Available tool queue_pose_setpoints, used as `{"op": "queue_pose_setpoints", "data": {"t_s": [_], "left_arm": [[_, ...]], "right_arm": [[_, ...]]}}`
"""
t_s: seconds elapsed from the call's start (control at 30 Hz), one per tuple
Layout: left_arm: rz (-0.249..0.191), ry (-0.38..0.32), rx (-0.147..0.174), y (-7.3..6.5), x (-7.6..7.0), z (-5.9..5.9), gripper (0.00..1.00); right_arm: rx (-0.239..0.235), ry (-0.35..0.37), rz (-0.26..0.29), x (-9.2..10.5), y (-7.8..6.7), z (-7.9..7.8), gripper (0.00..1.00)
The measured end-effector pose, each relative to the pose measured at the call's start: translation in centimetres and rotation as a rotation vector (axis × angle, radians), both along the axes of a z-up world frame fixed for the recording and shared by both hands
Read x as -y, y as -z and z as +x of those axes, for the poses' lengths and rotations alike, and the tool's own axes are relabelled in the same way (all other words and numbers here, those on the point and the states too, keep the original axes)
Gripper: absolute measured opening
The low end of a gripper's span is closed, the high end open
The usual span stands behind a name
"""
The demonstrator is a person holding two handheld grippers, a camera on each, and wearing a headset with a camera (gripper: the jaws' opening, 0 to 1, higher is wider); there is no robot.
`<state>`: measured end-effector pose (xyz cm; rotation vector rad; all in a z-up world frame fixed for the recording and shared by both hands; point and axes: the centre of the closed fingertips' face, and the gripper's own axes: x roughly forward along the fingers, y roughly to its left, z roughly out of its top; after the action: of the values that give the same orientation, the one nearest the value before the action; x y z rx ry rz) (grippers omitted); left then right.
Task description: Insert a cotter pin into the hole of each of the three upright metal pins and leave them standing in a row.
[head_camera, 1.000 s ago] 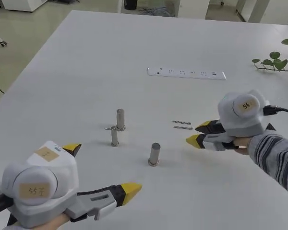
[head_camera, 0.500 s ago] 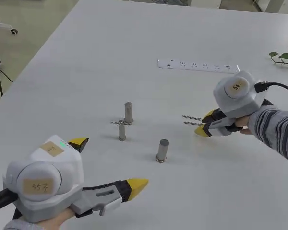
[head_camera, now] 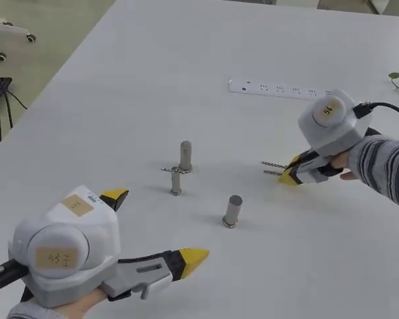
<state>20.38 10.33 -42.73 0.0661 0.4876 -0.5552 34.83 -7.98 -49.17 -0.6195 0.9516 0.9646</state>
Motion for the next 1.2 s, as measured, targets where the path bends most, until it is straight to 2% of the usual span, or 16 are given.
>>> {"op": "queue_pose_setpoints", "data": {"t_s": [0.2, 0.3, 0.47, 0.57, 0.7, 0.93, 1.2], "left_arm": [[0.002, 0.006, 0.000, 0.0, 0.0, 0.0, 0.91], [0.004, 0.006, 0.001, 0.0, -0.1, 0.0, 0.91], [0.003, 0.006, 0.003, -0.1, -0.1, 0.1, 0.90], [0.003, 0.008, 0.001, -0.1, -0.1, 0.0, 0.89], [0.007, 0.010, 0.000, -0.1, -0.2, 0.0, 0.87], [0.010, 0.023, 0.002, -0.5, -0.2, 0.1, 0.83], [0.010, 0.055, 0.008, -1.2, 0.3, 0.7, 0.77]], "right_arm": [[0.000, -0.050, -0.037, -0.1, 0.1, -0.1, 0.02], [0.021, -0.090, -0.061, -0.1, 0.1, -0.2, 0.00], [0.023, -0.085, -0.057, -0.1, 0.1, -0.2, 0.00], [0.025, -0.068, -0.015, -0.3, 0.0, -0.4, 0.00], [0.052, -0.059, -0.006, -0.3, -0.2, -0.4, 0.00], [0.108, -0.046, 0.036, -0.6, -1.6, -0.8, 0.00], [0.162, -0.069, 0.096, -1.6, -3.8, -2.7, 0.00]]}}
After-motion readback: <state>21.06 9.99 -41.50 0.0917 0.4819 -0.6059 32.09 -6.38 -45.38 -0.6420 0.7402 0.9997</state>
